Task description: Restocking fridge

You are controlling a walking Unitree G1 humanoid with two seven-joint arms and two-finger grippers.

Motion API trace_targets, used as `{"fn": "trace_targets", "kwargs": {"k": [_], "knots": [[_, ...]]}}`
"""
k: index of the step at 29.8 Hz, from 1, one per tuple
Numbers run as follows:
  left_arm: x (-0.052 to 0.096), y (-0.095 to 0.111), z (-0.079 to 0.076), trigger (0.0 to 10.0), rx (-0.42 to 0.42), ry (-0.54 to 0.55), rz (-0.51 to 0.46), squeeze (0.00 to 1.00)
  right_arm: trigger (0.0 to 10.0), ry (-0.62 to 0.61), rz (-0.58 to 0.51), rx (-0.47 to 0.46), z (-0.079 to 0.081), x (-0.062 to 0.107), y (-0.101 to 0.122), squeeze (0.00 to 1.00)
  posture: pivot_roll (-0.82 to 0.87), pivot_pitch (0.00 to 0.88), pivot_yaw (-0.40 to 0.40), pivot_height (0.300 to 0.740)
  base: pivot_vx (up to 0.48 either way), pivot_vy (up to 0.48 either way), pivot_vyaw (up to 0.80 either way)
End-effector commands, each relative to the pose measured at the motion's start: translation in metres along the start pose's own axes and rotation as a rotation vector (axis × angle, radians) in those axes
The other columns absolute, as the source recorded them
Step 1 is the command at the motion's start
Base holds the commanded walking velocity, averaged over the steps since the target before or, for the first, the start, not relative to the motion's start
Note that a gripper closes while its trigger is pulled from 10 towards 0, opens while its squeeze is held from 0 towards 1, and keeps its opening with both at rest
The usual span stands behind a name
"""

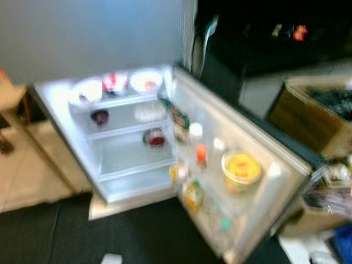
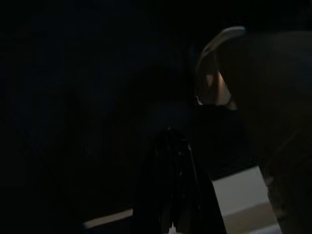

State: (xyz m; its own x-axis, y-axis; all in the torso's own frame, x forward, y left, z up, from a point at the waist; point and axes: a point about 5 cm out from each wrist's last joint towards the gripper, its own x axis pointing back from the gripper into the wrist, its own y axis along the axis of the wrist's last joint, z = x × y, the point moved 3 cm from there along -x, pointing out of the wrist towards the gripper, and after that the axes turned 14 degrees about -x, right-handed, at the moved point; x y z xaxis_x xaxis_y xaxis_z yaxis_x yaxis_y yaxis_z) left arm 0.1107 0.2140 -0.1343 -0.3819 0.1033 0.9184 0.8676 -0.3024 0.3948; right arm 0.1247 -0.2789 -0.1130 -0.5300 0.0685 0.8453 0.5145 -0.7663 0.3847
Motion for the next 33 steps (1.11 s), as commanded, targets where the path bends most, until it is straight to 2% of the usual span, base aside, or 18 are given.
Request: {"fn": "trace_targets", "kwargs": {"k": [1, 10, 12, 20, 33], "knots": [[-0.0040, 0.0034, -0.0178, 10.0, 0.001, -0.062, -0.007, 0.00, 10.0, 0.001, 0.013, -0.014, 0.0017, -0.0010, -0.0058, 0.00, -0.07, 0.053, -0.004, 0.740, 0.000, 0.000, 0.00], [-0.0039, 0.0058, -0.0180, 10.0, -0.024, -0.065, -0.026, 0.00, 10.0, 0.003, 0.014, -0.013, 0.0027, -0.0013, -0.0066, 0.00, -0.07, 0.054, -0.004, 0.740, 0.000, 0.000, 0.00], [-0.0040, 0.0053, -0.0209, 10.0, -0.036, -0.093, -0.019, 0.00, 10.0, 0.003, 0.014, -0.012, 0.0028, -0.0014, -0.0064, 0.00, -0.07, 0.055, -0.007, 0.740, 0.000, -0.270, 0.00], [-0.0039, 0.0032, -0.0212, 10.0, -0.038, -0.093, -0.007, 0.00, 10.0, 0.006, 0.017, -0.009, 0.0038, -0.0017, -0.0071, 0.00, -0.07, 0.055, -0.007, 0.740, 0.000, -0.454, 0.00], [-0.0034, 0.0003, -0.0201, 10.0, -0.020, -0.079, 0.001, 0.00, 10.0, 0.006, 0.024, 0.004, 0.0044, -0.0020, -0.0085, 0.00, -0.07, 0.052, -0.007, 0.740, 0.000, 0.000, 0.00]]}}
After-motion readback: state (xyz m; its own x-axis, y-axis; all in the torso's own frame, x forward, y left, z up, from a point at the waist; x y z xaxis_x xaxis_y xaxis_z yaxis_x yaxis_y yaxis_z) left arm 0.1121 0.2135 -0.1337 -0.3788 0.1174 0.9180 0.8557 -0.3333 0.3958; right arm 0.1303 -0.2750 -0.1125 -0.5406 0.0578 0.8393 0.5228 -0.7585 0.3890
